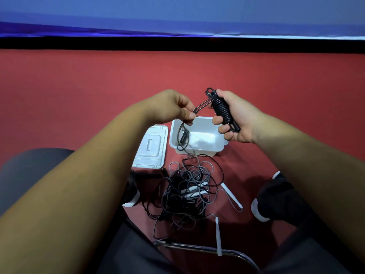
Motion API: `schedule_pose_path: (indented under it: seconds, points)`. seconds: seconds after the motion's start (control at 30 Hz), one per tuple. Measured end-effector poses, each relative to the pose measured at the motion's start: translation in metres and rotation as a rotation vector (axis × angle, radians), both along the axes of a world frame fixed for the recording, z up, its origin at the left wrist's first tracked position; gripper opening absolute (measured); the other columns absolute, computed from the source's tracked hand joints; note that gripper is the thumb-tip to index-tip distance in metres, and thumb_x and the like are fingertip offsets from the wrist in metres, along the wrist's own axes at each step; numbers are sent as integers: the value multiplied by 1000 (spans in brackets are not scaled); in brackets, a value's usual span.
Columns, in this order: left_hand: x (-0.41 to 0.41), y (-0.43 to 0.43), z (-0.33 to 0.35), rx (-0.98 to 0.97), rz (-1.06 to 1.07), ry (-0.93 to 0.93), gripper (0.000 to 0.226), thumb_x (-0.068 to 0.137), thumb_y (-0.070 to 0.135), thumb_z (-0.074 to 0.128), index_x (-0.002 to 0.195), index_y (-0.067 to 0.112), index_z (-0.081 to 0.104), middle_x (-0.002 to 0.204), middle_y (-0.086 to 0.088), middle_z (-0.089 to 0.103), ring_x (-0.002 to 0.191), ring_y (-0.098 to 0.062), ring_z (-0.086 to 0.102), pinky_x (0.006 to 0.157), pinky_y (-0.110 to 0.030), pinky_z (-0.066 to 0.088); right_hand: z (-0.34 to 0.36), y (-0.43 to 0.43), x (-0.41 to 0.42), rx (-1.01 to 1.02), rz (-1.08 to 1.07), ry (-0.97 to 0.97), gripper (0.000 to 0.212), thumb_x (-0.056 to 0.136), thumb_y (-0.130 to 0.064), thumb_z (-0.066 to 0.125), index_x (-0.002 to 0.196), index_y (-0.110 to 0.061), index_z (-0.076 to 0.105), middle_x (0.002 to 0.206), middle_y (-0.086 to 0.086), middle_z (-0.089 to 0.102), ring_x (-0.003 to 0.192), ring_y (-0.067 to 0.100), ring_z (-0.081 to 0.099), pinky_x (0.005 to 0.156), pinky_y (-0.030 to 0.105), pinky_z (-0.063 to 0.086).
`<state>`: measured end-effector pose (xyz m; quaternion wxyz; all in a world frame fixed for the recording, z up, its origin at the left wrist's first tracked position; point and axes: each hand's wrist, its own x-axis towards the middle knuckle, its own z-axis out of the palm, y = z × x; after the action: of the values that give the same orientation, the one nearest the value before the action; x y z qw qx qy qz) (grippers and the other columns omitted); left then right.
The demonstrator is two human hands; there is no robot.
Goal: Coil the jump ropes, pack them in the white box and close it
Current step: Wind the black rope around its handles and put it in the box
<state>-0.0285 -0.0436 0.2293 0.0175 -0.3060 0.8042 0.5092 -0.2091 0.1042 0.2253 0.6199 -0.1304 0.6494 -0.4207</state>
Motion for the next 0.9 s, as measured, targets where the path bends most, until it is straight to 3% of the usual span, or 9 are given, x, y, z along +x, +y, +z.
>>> schedule_pose_path:
  seconds: [0.3, 0.43, 0.57, 0.7, 0.9]
  points:
    - [4, -2, -6, -115, -38, -156, 12, 98, 17, 73, 108, 13, 77, 81, -9, 77, 68, -15, 69, 78, -36, 62, -1, -3, 9, -35, 53, 45, 42, 99, -62, 46, 110, -24, 61, 64, -1, 48, 44, 16, 31, 46, 21, 27]
    - [5, -1, -3, -123, -43, -165, 14, 100, 20, 71, 108, 14, 79, 80, -7, 76, 70, -16, 67, 82, -41, 62, 2, -3, 9, -59, 86, 1, 43, 100, -61, 45, 112, -23, 60, 64, -1, 45, 44, 15, 28, 45, 20, 23]
    - [7, -1, -4, -122, -46, -159, 15, 100, 18, 69, 112, 17, 80, 84, -4, 77, 72, -13, 67, 86, -37, 60, 2, -2, 9, -56, 135, -65, 48, 100, -64, 44, 108, -21, 64, 64, -3, 42, 44, 14, 24, 47, 21, 16]
    - [7, -2, -11, -46, -68, -139, 16, 102, 13, 66, 113, 12, 78, 101, -11, 80, 84, -10, 73, 91, -33, 61, 5, 1, 9, -59, 204, -169, 51, 99, -64, 44, 110, -19, 67, 63, -5, 36, 40, 11, 22, 43, 17, 15]
    - [4, 4, -11, 3, -66, -74, 13, 103, 5, 61, 105, 3, 74, 91, -7, 76, 73, -4, 71, 74, -20, 58, 9, 7, 7, -50, 363, -326, 69, 97, -67, 44, 132, -15, 74, 62, -8, 21, 40, 9, 12, 42, 17, 11]
